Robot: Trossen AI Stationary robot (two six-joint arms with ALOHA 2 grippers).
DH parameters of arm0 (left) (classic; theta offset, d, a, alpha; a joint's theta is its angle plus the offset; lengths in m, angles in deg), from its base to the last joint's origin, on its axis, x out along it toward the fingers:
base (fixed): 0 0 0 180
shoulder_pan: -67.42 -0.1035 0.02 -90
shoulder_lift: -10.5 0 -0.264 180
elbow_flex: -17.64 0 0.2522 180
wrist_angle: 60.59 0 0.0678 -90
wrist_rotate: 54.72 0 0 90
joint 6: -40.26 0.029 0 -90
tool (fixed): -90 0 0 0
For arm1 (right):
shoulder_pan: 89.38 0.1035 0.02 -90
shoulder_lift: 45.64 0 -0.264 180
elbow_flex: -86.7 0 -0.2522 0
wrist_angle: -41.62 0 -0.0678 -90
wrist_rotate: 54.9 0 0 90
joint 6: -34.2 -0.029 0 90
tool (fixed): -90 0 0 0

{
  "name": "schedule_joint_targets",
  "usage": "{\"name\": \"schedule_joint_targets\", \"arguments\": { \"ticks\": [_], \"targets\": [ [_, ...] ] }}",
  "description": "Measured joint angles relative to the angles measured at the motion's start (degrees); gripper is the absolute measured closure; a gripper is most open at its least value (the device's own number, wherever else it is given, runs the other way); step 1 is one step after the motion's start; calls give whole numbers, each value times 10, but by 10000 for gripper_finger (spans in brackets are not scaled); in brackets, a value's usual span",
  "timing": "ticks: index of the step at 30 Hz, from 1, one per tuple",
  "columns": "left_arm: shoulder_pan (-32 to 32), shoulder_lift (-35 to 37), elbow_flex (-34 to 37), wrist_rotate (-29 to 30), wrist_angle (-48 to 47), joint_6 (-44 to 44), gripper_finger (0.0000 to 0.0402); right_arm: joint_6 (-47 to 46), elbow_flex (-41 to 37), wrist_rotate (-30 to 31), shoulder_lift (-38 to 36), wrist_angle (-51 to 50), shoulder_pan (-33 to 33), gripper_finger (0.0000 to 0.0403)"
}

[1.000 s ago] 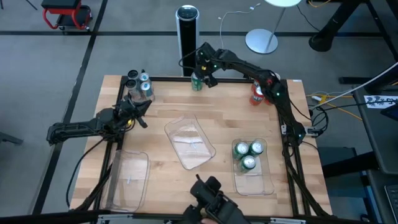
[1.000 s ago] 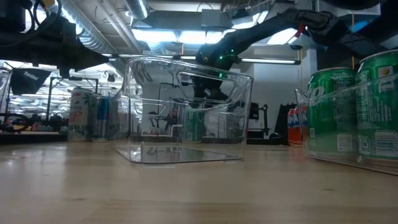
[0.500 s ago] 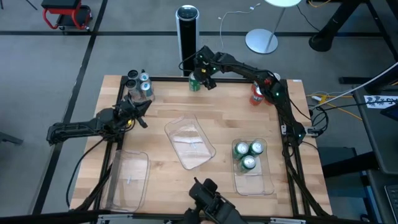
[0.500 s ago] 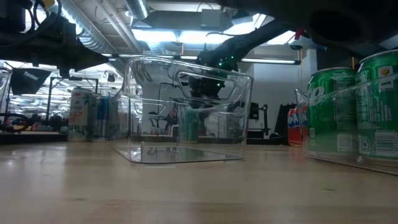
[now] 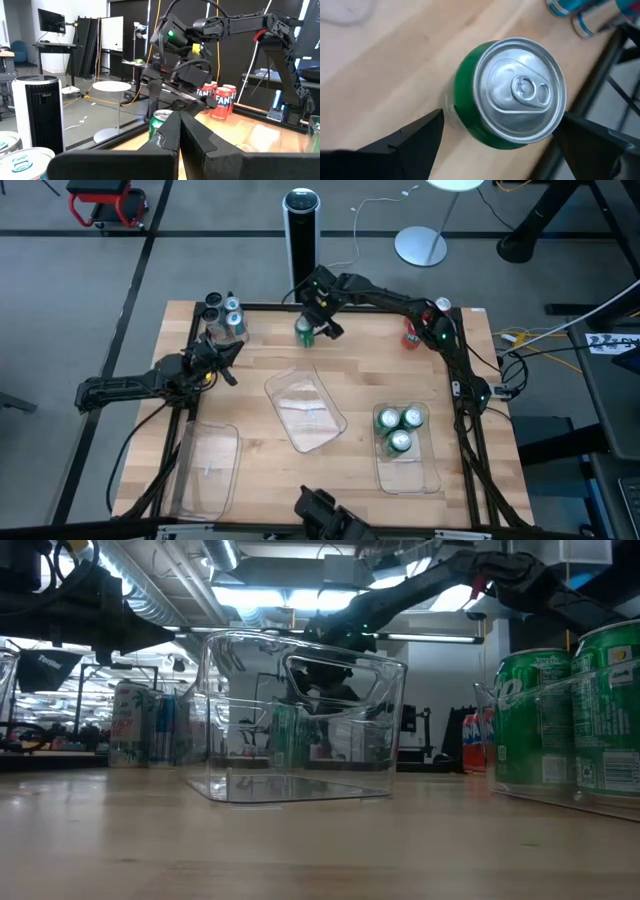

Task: Sort soda cans
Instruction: Put the green soda can into the right transparent bin

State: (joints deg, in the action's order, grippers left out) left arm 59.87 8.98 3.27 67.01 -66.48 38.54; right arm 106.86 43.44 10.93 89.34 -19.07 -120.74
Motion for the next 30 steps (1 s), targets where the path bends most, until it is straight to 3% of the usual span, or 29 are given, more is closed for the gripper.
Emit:
{"name": "schedule_joint_targets", "arguments": {
  "ticks": [11, 19, 25, 30],
  "targets": [
    [0, 0, 0, 0, -1, -7, 402, -59, 8, -69, -4, 42, 6, 43],
    [0, 0, 0, 0, 0, -9, 402, -80, 8, -80, -1, 84, 17, 43],
    [0, 0, 0, 0, 0, -11, 402, -81, 8, -32, 11, 77, 21, 43],
    [0, 0, 0, 0, 0, -12, 402, -89, 9, -30, 27, 84, 21, 43]
  ]
}}
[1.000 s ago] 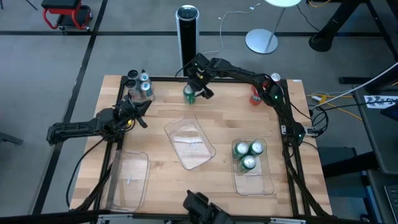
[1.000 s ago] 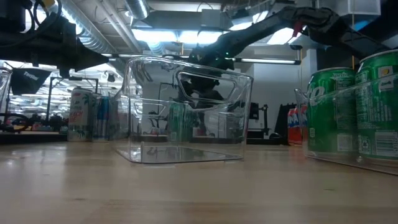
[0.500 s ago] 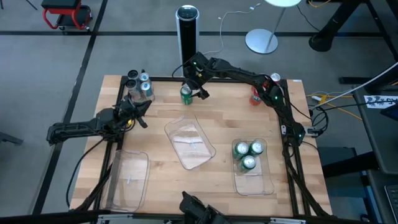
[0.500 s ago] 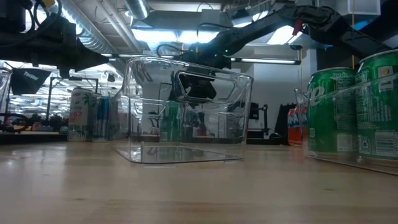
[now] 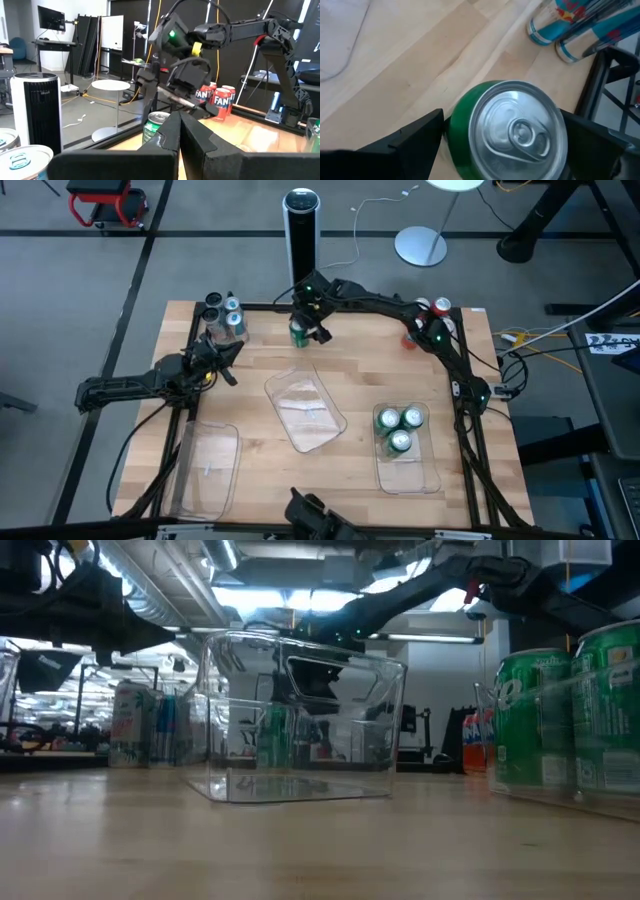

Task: Sort soda cans
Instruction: Put the green soda can into the right transparent bin

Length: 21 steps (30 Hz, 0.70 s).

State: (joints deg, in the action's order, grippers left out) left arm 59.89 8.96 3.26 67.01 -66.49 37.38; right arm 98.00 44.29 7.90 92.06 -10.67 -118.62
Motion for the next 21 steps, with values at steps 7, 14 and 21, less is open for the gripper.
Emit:
{"name": "schedule_joint_targets", "arguments": {
  "ticks": [7, 14, 21],
  "targets": [
    [0, 0, 0, 0, 0, 0, 402, 9, 0, 0, 4, 3, 0, 43],
    [0, 0, 0, 0, 0, -1, 402, 40, 2, 50, 4, -12, 1, 43],
    [0, 0, 0, 0, 0, -1, 402, 55, 2, 62, 4, -14, 0, 63]
  ]
}}
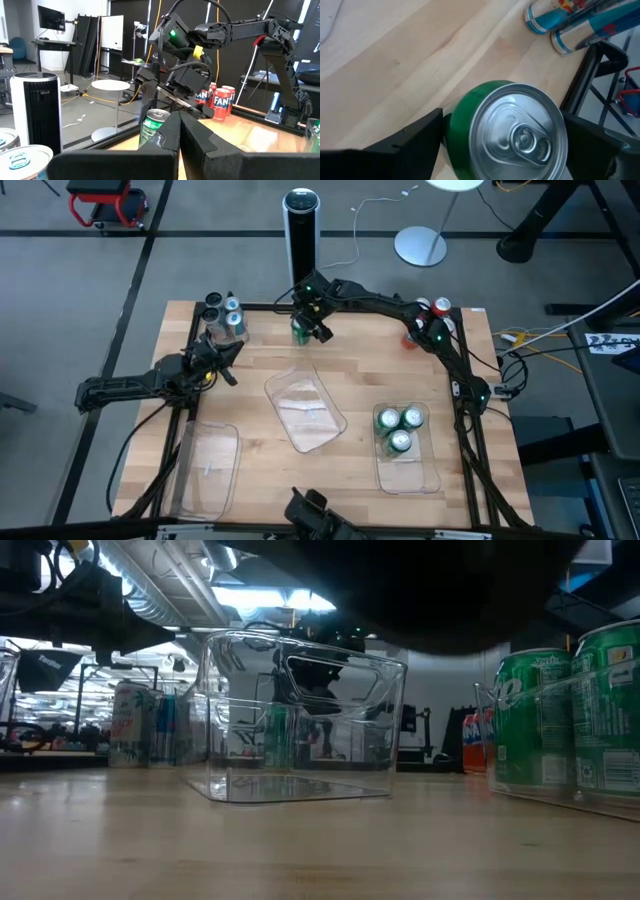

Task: Sort soda cans
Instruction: Put the green soda can into the right transparent bin

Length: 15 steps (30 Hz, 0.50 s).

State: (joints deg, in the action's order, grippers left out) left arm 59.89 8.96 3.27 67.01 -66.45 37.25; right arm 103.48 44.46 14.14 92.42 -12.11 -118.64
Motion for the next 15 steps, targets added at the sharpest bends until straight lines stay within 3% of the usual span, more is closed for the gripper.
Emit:
{"name": "schedule_joint_targets", "arguments": {
  "ticks": [3, 15],
  "targets": [
    [0, 0, 0, 0, 0, 0, 402, 1, 0, -10, 0, -1, 0, 81],
    [0, 0, 0, 0, 0, 0, 402, 2, -2, -56, -3, -27, -1, 76]
  ]
}}
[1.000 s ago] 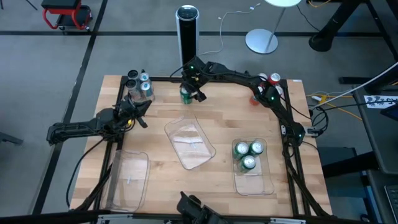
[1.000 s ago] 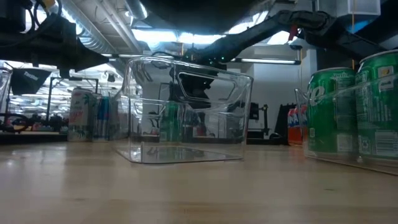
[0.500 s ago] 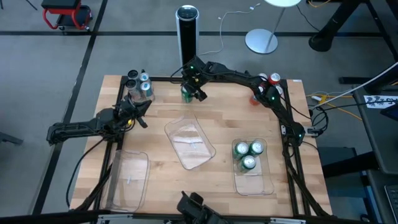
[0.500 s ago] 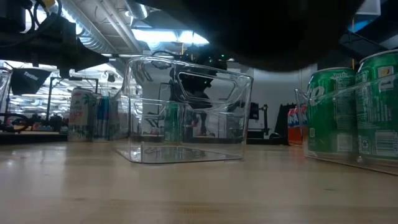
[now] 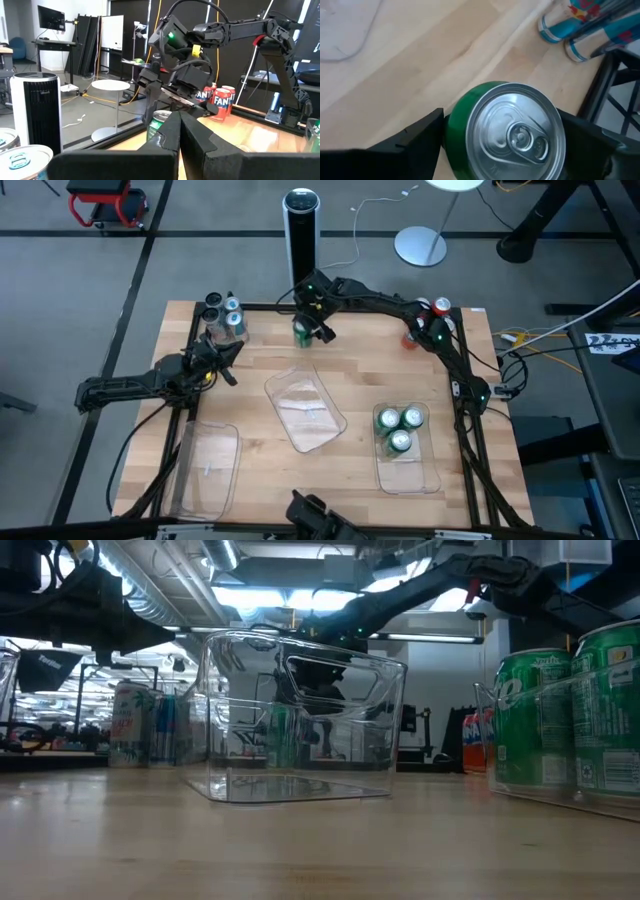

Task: Sort soda cans
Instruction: Put the green soda can into the right transparent bin

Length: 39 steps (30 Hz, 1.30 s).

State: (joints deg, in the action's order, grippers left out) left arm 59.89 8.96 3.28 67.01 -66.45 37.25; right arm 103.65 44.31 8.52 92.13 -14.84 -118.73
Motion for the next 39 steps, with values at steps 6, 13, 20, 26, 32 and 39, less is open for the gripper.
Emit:
{"name": "schedule_joint_targets", "arguments": {
  "ticks": [6, 13, 20, 26, 32, 39],
  "targets": [
    [0, 0, 0, 0, 0, 0, 402, 1, 2, -8, -5, -8, 0, 84],
    [0, 0, 0, 0, 0, 4, 402, 12, 37, -6, -4, -54, 1, 91],
    [0, 0, 0, 0, 0, 7, 402, 16, 61, -10, -4, -93, 3, 94],
    [0, 0, 0, 0, 0, 8, 402, 25, 92, -12, -4, -134, 11, 94],
    [0, 0, 0, 0, 0, 9, 402, 31, 105, -11, -25, -183, 22, 94],
    [0, 0, 0, 0, 0, 9, 402, 31, 104, -9, -66, -227, 38, 97]
  ]
}}
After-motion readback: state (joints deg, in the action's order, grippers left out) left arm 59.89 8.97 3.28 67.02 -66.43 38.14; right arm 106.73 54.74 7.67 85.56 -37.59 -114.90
